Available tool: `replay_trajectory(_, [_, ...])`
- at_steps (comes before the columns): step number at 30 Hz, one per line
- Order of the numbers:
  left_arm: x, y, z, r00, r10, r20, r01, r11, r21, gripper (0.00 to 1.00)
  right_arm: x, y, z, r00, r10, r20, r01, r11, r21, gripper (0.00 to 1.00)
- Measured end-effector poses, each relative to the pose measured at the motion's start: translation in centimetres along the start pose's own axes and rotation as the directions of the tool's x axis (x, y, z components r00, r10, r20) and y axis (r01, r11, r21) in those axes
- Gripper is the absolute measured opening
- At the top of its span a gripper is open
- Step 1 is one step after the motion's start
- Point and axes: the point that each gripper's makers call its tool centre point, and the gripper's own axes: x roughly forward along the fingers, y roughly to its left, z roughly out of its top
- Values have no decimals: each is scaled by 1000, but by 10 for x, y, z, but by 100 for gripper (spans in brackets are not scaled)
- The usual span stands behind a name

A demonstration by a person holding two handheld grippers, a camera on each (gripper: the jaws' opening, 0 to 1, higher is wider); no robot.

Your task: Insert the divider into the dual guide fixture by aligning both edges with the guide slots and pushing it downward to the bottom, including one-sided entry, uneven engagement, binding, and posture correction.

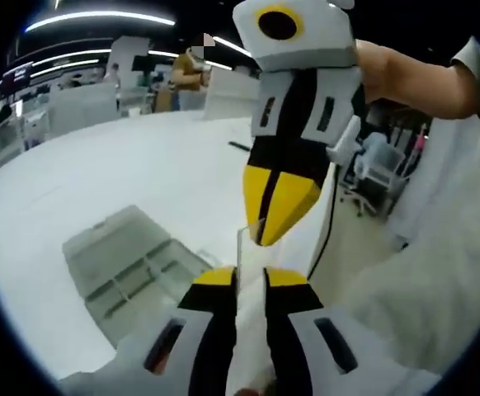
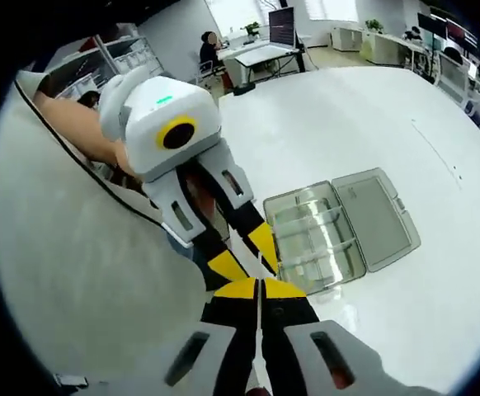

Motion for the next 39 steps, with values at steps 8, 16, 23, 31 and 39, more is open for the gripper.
replay_trajectory(8, [1, -4, -1, 1000, -2, 3, 2, 1000, -7, 19, 2, -3, 2, 1000, -27, -14, 26, 999, -25, 0])
replay_trajectory(16, [-2, -1, -3, 1000, 17, 5, -17, 1000, -22, 19, 4, -2, 5, 999, -34, -1, 34, 999, -21, 0])
replay_trajectory(23, [-1, -5, -4, 1000, 14, 15, -13, 999, -53, 25, 6, -3, 4, 999, -34, -7, 34, 999, -38, 0])
replay_trajectory(31, [-4, 0, -5, 999, 41, 10, -41, 999, -36, 38, 6, -7, 7, 999, -48, -24, 47, 996, -75, 0])
replay_trajectory(39, [-11, 9, -8, 997, 78, 4, -78, 995, -64, 48, 8, -19, 8, 997, -70, -39, 65, 992, -105, 0])
